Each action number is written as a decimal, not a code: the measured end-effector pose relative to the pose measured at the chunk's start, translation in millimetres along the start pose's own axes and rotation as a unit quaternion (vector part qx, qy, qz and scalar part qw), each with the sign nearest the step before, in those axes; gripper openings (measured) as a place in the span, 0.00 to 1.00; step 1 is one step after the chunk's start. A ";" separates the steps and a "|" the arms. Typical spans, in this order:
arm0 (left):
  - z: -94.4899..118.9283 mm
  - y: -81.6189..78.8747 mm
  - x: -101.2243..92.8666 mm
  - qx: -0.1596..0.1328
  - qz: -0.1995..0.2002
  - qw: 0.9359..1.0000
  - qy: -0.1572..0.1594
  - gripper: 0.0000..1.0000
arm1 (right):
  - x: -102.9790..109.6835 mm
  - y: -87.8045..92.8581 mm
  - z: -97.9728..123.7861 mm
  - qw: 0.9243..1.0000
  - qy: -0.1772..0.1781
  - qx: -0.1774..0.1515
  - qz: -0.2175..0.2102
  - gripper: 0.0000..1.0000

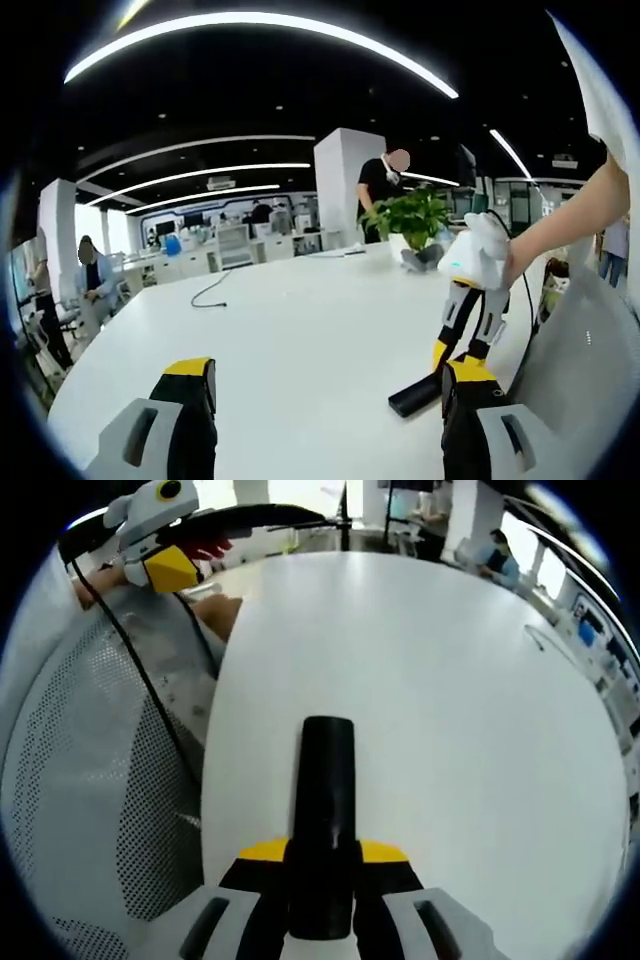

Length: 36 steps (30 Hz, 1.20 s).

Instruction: Press the specified remote control buttons in sequence, fully releasing each button before pressing the next.

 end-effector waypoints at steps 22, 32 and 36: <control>-2.5 -0.2 -4.6 0.010 -0.021 0.999 0.025 0.96 | -15.5 -3.3 -3.0 1.000 -0.025 0.007 0.011 0.21; -2.1 1.2 -3.3 0.010 -0.012 1.000 0.025 0.96 | -23.6 -7.1 -6.0 0.999 -0.017 0.012 0.030 0.21; -2.4 2.0 -3.3 0.013 -0.010 1.000 0.026 0.96 | -27.5 -8.6 -7.8 0.999 -0.010 0.013 0.038 0.21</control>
Point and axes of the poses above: the point that each gripper's makers call its tool centre point, and the gripper's own axes: z roughly backward along the fingers, x roughly to its left, y roughly out of its underside, the point moved 10 cm from there along z, roughly backward along the fingers, and after that the axes turned 12 degrees about y, right-handed, at the moved point
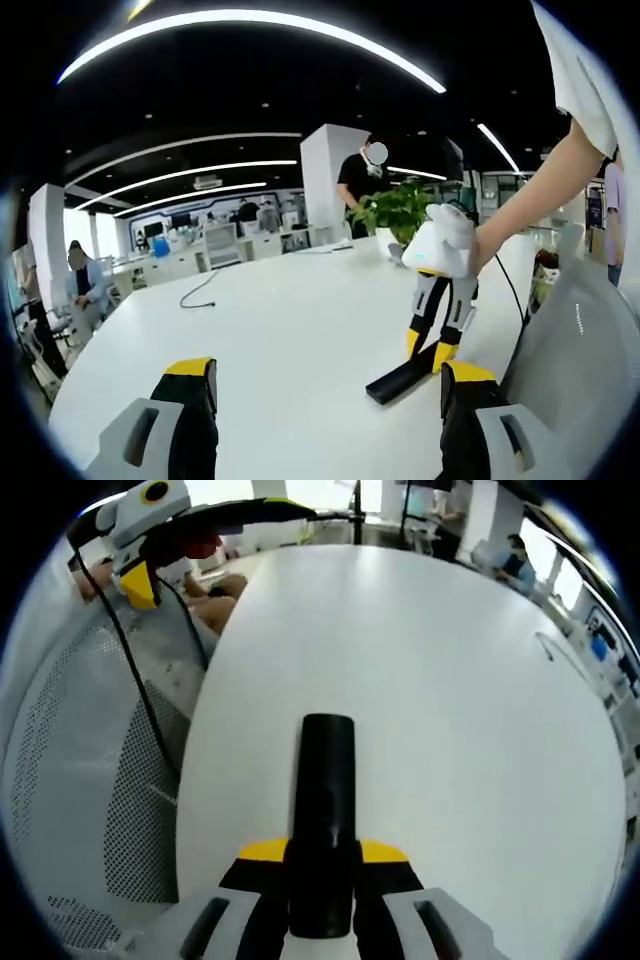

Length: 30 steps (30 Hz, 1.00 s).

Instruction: Press the specified remote control buttons in sequence, fully releasing each button before pressing the next.

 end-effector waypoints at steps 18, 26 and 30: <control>-2.2 2.3 -0.1 0.011 0.005 1.000 0.009 0.96 | -16.6 -2.6 -4.0 1.000 0.003 -0.004 0.008 0.21; -2.4 2.4 0.1 0.011 0.009 1.000 0.011 0.96 | -22.8 -3.6 -5.5 1.000 0.007 -0.007 0.000 0.21; -3.2 4.1 0.6 0.017 0.015 1.000 0.012 0.95 | -23.0 -4.2 -6.1 1.000 0.014 -0.007 0.005 0.21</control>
Point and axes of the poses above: the point that each gripper's makers call its tool centre point, and the gripper's own axes: z roughly backward along the fingers, x roughly to its left, y roughly out of its underside, the point moved 10 cm from there along z, roughly backward along the fingers, and after that the axes turned 12 degrees about y, right-handed, at the moved point
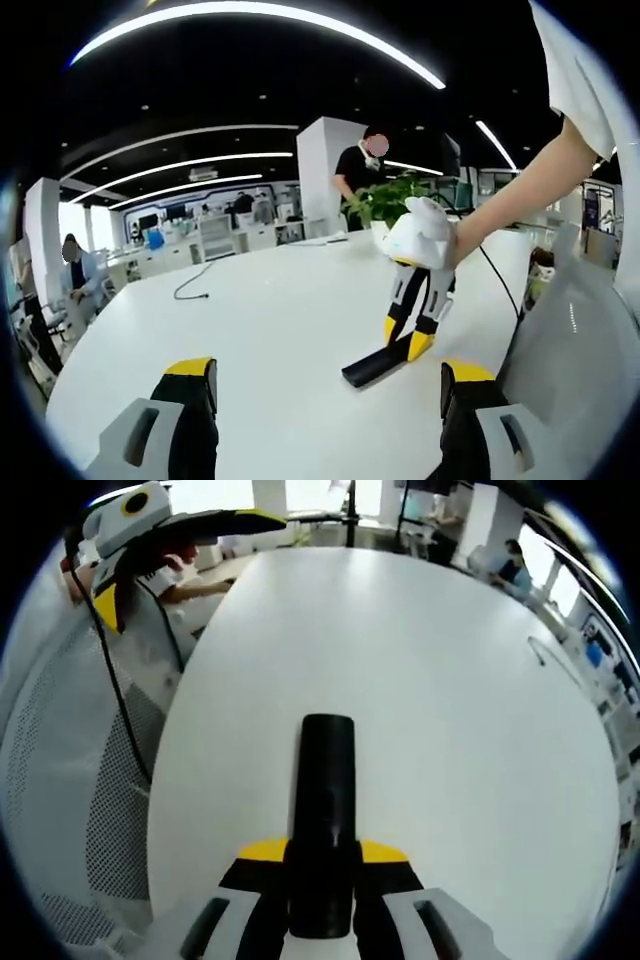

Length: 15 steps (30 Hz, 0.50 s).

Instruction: Press the specified remote control buttons in sequence, fully releasing each button before pressing the next.

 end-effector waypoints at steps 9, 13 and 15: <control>-0.7 2.6 0.4 0.015 0.006 1.000 -0.003 0.95 | -12.0 3.7 -1.8 1.000 0.003 -0.013 -0.026 0.21; 1.5 0.5 -0.1 0.000 0.005 1.000 -0.004 0.94 | -13.3 1.2 -2.6 1.000 -0.001 -0.005 -0.022 0.21; 0.9 1.5 0.0 0.000 0.014 1.000 0.000 0.94 | -15.1 0.8 -3.4 1.000 0.003 -0.001 -0.022 0.21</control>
Point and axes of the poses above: the point that each gripper's makers call its tool centre point, and the gripper's own axes: z roughly backward along the fingers, x roughly to its left, y roughly out of its underside, the point moved 10 cm from there along z, roughly backward along the fingers, and after that the axes turned 12 degrees about y, right-handed, at the moved point
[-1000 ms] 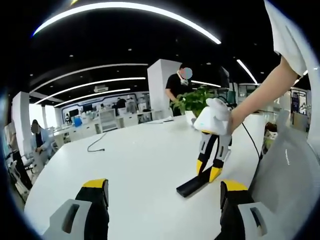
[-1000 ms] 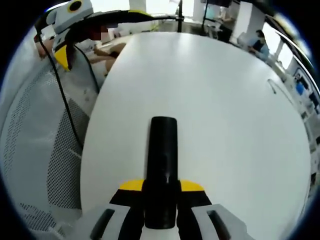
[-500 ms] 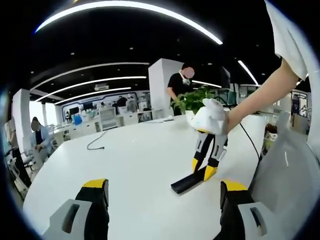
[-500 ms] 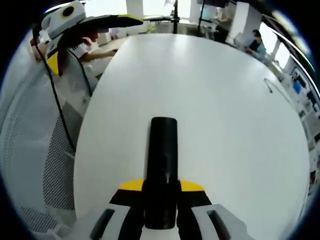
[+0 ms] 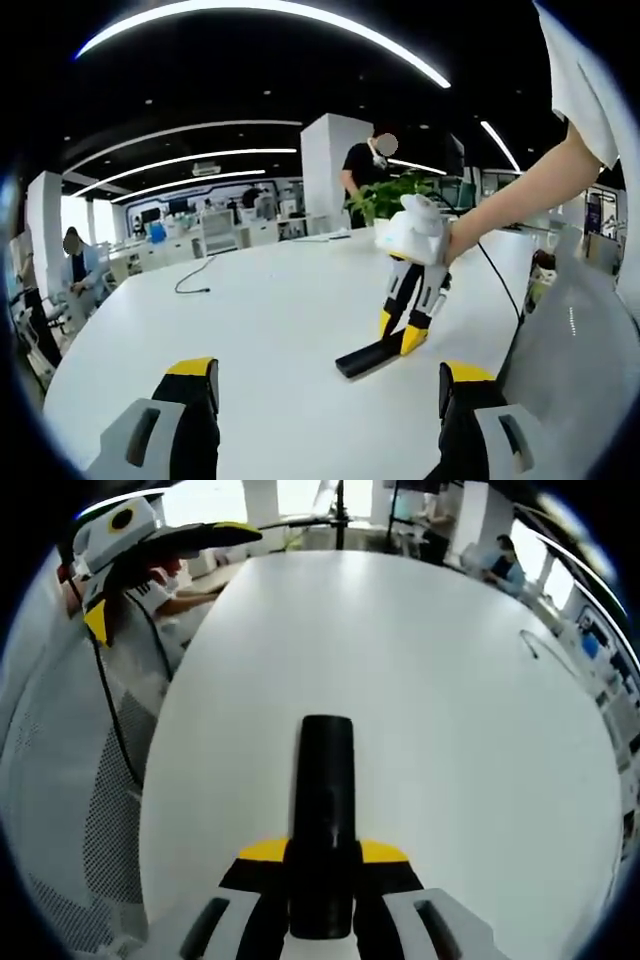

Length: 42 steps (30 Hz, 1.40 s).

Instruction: Press the specified remote control buttons in sequence, fully releasing each button before pressing the next.

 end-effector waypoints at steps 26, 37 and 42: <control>1.6 0.1 2.7 -0.002 -0.011 1.000 -0.012 0.93 | -14.5 -1.1 -3.5 1.000 0.016 0.002 0.012 0.21; 0.0 1.1 1.3 0.006 -0.013 1.000 -0.003 0.92 | -28.6 -1.0 -7.0 1.000 0.015 -0.006 -0.001 0.21; -0.2 1.1 1.1 0.005 -0.014 1.000 -0.003 0.92 | -31.3 -1.2 -7.8 1.000 0.015 -0.006 -0.001 0.21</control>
Point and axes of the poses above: the point that each gripper's makers call its tool centre point, and the gripper's own axes: z roughly backward along the fingers, x roughly to its left, y roughly out of its underside, the point moved 10 cm from there along z, roughly backward along the fingers, and after that the axes turned 12 degrees about y, right-handed, at the moved point
